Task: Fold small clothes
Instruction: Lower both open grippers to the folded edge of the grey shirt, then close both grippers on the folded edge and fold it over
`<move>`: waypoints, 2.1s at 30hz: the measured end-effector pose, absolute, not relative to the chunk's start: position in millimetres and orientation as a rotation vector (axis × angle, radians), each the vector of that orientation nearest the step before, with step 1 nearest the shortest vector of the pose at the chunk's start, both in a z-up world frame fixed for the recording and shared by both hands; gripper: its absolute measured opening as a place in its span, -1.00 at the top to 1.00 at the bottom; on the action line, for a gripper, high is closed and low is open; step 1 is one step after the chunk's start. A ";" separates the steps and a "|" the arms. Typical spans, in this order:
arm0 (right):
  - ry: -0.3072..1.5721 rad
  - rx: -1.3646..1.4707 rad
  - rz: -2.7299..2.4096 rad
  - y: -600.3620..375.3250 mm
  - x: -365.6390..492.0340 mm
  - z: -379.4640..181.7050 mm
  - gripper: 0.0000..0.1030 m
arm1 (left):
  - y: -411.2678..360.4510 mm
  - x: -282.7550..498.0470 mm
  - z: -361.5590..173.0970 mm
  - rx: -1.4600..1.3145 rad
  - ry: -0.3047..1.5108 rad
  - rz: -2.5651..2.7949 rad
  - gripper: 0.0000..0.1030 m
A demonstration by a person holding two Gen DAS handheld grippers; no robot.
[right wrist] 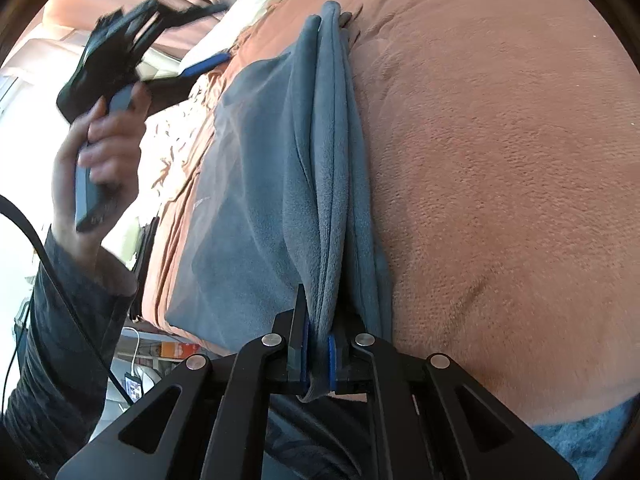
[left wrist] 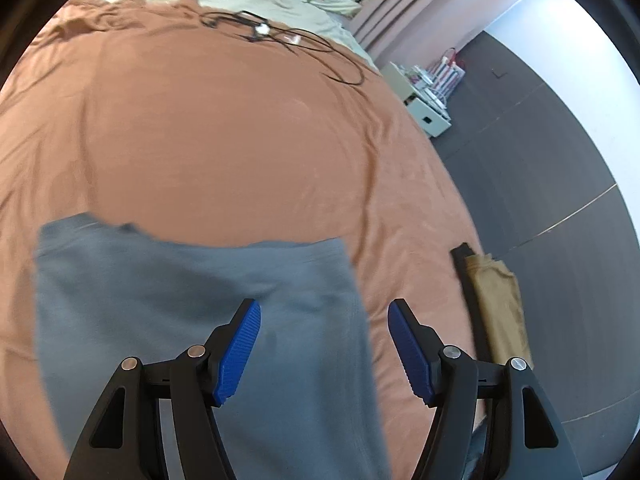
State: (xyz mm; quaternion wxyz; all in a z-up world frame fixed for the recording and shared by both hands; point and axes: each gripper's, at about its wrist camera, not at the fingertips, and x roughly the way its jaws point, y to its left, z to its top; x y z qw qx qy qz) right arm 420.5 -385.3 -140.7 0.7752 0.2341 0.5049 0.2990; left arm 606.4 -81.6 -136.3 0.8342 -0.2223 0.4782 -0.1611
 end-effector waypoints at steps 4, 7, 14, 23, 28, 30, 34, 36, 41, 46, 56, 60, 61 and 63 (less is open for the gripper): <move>1.089 0.459 0.618 -382.8 415.2 -128.9 0.80 | -52.7 582.7 -139.4 -0.448 1.020 -0.293 -0.32; 1.075 0.450 0.618 -382.6 412.3 -120.7 0.42 | -29.8 562.2 -143.4 -0.436 1.030 -0.260 -0.32; 1.048 0.416 0.564 -386.5 410.4 -109.4 0.24 | 8.1 515.0 -164.4 -0.430 1.067 -0.206 -0.32; 1.080 0.332 0.505 -375.3 414.6 -109.5 0.24 | 38.2 458.7 -187.0 -0.458 1.103 -0.189 -0.32; 1.101 0.258 0.468 -368.7 415.6 -112.6 0.24 | 39.9 431.1 -199.7 -0.487 1.126 -0.214 -0.32; 1.098 0.222 0.453 -365.7 415.1 -111.8 0.24 | 40.2 423.4 -204.0 -0.503 1.133 -0.221 -0.22; 1.101 0.164 0.432 -364.2 411.3 -108.6 0.24 | 38.6 407.8 -216.2 -0.540 1.166 -0.252 0.05; 1.107 0.163 0.419 -367.4 409.6 -106.5 0.24 | 37.0 401.7 -221.5 -0.551 1.182 -0.262 0.18; 1.103 0.189 0.398 -369.7 405.5 -100.2 0.24 | 35.3 385.4 -232.7 -0.609 1.191 -0.291 0.20; 1.110 0.286 0.434 -374.1 410.6 -105.1 0.24 | 31.0 371.4 -236.5 -0.646 1.178 -0.319 0.20; 1.136 0.371 0.507 -375.8 414.5 -122.8 0.55 | 32.3 361.3 -237.9 -0.671 1.162 -0.304 0.68; 1.123 0.393 0.524 -375.0 412.8 -121.4 0.79 | 37.6 353.6 -232.2 -0.690 1.135 -0.309 0.77; 1.119 0.409 0.533 -376.5 411.9 -120.9 0.81 | 38.9 352.2 -228.4 -0.691 1.125 -0.316 0.78; 1.113 0.431 0.558 -378.9 408.3 -119.3 0.81 | 44.5 347.5 -220.7 -0.695 1.107 -0.334 0.79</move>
